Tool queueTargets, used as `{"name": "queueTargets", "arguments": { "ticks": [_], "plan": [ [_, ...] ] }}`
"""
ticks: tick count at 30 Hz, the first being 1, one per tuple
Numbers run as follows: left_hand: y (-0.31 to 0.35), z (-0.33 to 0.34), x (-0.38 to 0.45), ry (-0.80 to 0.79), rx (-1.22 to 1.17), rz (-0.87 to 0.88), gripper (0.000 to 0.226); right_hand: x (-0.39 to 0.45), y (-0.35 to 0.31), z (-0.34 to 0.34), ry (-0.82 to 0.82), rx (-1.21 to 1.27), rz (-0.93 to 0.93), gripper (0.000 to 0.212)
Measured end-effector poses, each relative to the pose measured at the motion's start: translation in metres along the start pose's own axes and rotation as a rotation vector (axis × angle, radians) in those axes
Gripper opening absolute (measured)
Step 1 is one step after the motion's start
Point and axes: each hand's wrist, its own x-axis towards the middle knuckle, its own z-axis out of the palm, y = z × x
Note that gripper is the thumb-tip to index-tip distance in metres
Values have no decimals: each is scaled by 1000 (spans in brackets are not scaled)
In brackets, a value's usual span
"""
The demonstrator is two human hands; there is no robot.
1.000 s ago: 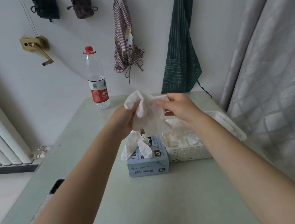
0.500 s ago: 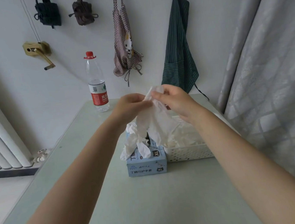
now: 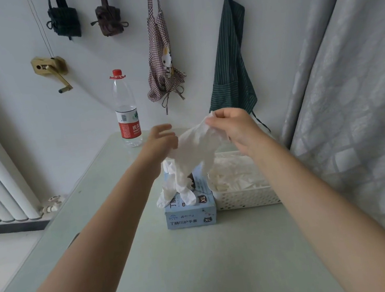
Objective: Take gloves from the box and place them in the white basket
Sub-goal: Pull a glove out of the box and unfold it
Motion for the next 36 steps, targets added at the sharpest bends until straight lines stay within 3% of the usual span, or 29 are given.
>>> {"name": "queueTargets", "arguments": {
  "ticks": [3, 7, 10, 16, 20, 25, 32, 36],
  "plan": [
    [14, 2, -6, -75, -53, 159, 47, -1, -14, 4, -83, -41, -56, 21],
    [29, 9, -7, -287, 126, 214, 35, -1, -27, 8, -167, -30, -83, 23],
    [33, 10, -4, -215, 200, 214, 21, -2, -40, 3, -98, -32, -111, 22],
    [34, 9, -8, -191, 75, 225, 15, -5, -36, -6, -48, -164, -52, 17],
    [32, 7, -15, -233, 231, 158, 21, -8, -36, -6, 118, -195, -100, 15],
    [11, -1, -15, -380, 520, -49, 25, -7, -36, -14, 226, -173, -169, 10],
    [-8, -6, -3, -331, 60, -124, 28, 2, -11, -29, 288, -175, -89, 13],
    [-7, 16, 16, -288, 118, -121, 31, 13, 22, -49, 308, -184, 42, 12]
  ]
}}
